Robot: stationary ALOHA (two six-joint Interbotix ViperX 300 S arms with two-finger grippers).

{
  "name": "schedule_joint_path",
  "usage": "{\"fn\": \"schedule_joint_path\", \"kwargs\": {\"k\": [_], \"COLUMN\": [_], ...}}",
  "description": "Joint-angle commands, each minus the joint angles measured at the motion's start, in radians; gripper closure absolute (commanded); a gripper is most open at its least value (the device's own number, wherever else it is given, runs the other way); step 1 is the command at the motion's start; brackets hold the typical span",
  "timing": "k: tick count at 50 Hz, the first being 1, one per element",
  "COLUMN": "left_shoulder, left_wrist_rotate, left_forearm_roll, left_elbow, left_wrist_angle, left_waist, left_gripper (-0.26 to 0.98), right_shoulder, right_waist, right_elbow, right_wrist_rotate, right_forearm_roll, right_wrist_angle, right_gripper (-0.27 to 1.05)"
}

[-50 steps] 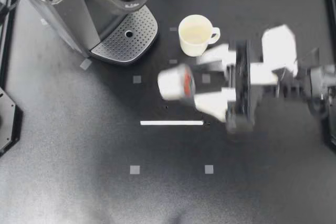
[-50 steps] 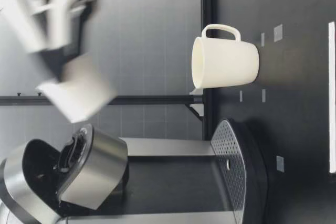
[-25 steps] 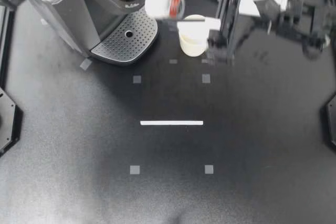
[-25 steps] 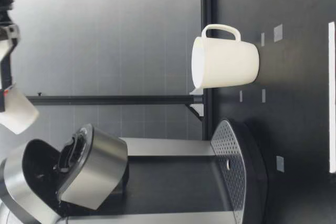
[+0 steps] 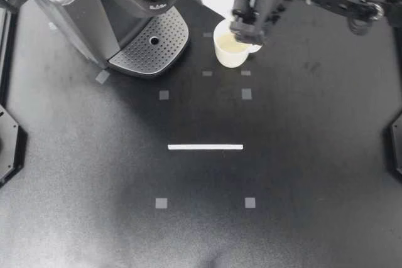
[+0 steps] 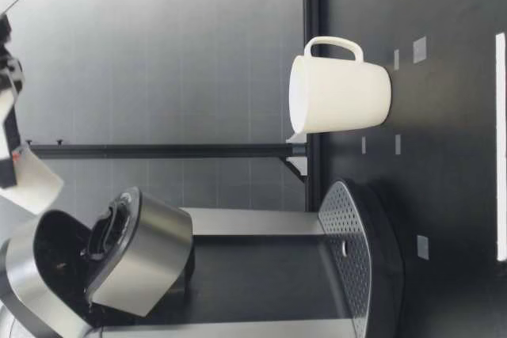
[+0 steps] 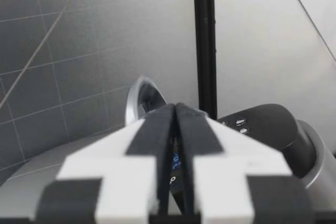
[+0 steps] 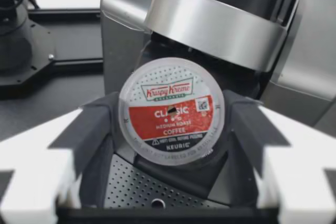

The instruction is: Place the coffee capsule inside the capsule container, then place the cup onto the center of the cup tray.

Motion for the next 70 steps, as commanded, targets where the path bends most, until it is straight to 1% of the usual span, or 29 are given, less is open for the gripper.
{"fn": "schedule_joint_path", "kwargs": {"k": [1, 29, 61, 70], "left_shoulder": [0.000, -0.005, -0.005, -0.005], "left_wrist_rotate": [0.002, 0.003, 0.008, 0.008], "left_forearm_roll": [0.003, 0.003, 0.005, 0.003], "left_elbow": [-0.011, -0.006, 0.006, 0.005], "left_wrist_angle": [0.005, 0.005, 0.014, 0.014], "left_waist": [0.003, 0.003, 0.003, 0.003], "left_gripper": [0.61, 0.61, 0.61, 0.61], "right_shoulder": [0.006, 0.117, 0.190, 0.215], "right_waist": [-0.009, -0.025, -0.025, -0.025], "right_elbow": [-0.040, -0.115, -0.155, -0.178], "right_wrist_rotate": [-0.002, -0.002, 0.002, 0.002], "right_forearm_roll": [-0.008, -0.034, -0.048, -0.054], "right_wrist_angle": [-0.002, 0.008, 0.025, 0.031], "right_gripper": [0.20, 0.20, 0.20, 0.17]}}
